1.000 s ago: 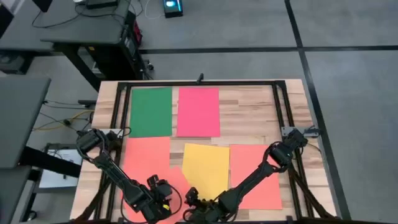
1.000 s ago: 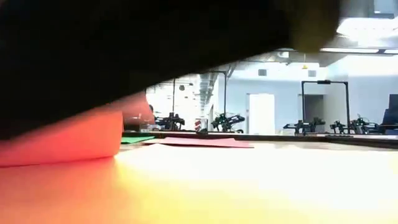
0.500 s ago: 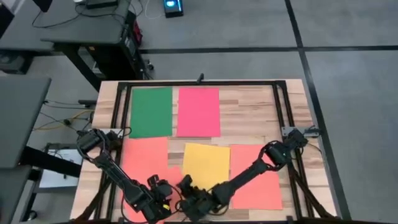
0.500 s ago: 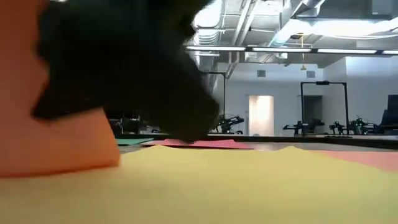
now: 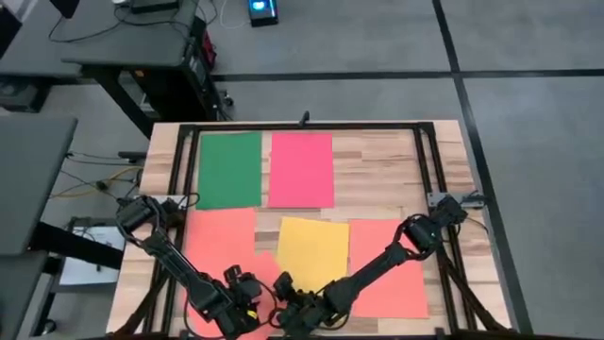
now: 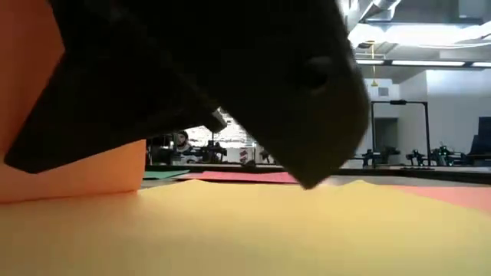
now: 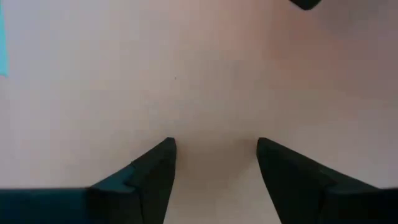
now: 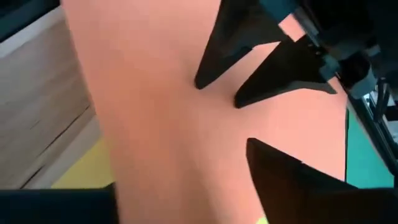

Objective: Organize paper
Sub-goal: Stack the orange paper on top of the orange paper

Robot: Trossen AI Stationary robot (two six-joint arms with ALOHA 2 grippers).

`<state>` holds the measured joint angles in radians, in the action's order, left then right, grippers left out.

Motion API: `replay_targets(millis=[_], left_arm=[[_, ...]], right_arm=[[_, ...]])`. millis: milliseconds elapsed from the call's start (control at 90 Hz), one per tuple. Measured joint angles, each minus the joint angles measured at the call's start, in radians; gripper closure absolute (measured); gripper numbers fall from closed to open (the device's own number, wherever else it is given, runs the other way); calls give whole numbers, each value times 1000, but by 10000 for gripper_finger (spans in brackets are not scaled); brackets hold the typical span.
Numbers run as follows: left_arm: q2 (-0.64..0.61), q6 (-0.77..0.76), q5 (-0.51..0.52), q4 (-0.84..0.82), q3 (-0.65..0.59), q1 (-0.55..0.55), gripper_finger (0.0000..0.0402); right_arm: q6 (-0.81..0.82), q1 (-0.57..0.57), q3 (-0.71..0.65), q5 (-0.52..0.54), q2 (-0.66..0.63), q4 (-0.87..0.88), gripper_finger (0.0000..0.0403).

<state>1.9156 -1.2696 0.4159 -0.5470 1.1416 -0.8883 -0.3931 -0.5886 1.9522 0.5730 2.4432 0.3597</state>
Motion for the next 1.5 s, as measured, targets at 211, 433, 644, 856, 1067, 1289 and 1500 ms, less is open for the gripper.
replay_targets(millis=[211,433,644,856,1067,1289,1500], left_arm=[[-24,-2,-23,-42,-2,0,192],[-128,-21,-16,-243,55,-1,192],[-215,-16,7,-348,110,-13,192],[-288,-63,56,-519,222,-63,192],[-292,-85,89,-513,297,-92,192],[-280,-161,95,-543,297,-92,192],[-279,-174,82,-579,329,-89,192]], right_arm=[[-30,3,0,-1,-1,10,370],[-79,8,0,33,-2,-13,401],[-87,23,21,62,-2,-17,403],[-105,42,102,84,-3,-16,403],[-111,80,170,85,-4,-11,403],[-61,128,196,81,-4,30,403],[-51,141,196,80,-4,38,403]])
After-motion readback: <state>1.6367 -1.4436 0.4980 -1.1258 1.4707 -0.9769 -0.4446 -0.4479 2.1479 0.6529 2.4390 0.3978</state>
